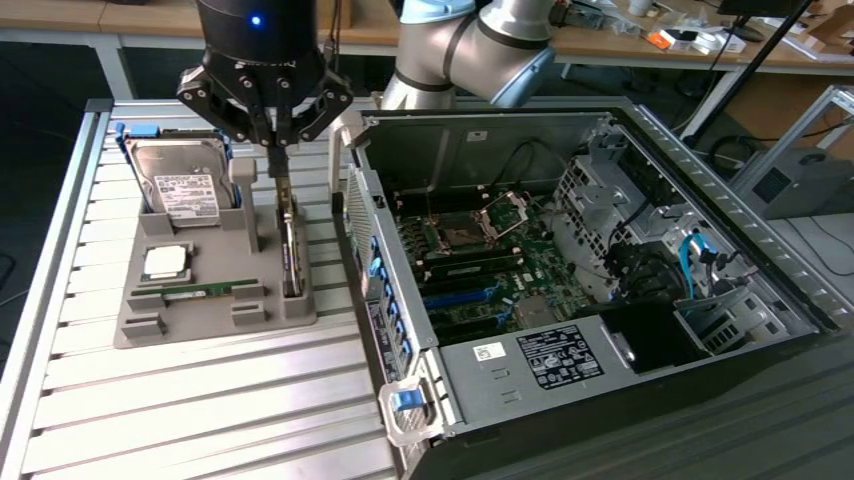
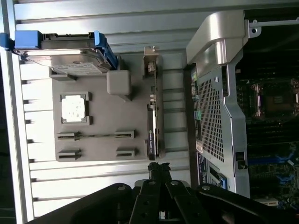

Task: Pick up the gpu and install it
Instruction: 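Reach for the gpu, then pick up the gpu and move the gpu toward the slot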

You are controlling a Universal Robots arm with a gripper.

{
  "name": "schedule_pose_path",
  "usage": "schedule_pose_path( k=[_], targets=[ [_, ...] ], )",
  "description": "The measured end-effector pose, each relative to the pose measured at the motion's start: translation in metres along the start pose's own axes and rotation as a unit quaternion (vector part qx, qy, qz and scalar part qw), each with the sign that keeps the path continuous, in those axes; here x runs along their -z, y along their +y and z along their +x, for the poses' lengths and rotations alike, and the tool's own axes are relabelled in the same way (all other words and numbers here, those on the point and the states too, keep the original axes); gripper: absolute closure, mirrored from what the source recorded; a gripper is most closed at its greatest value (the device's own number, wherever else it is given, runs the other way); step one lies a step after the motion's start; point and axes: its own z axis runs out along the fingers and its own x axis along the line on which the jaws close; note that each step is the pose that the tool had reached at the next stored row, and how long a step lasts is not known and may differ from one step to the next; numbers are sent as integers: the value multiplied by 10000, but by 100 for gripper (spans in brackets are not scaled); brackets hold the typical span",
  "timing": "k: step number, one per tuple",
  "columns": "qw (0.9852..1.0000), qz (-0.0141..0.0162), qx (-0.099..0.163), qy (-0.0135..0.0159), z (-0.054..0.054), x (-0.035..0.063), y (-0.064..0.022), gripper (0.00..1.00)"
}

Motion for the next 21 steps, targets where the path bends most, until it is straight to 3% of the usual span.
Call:
schedule_pose_path(
  k=[8,21],
  targets=[
    [10000,0,0,0,87,3,-7,89],
    [10000,0,0,0,92,2,-7,89]
  ],
)
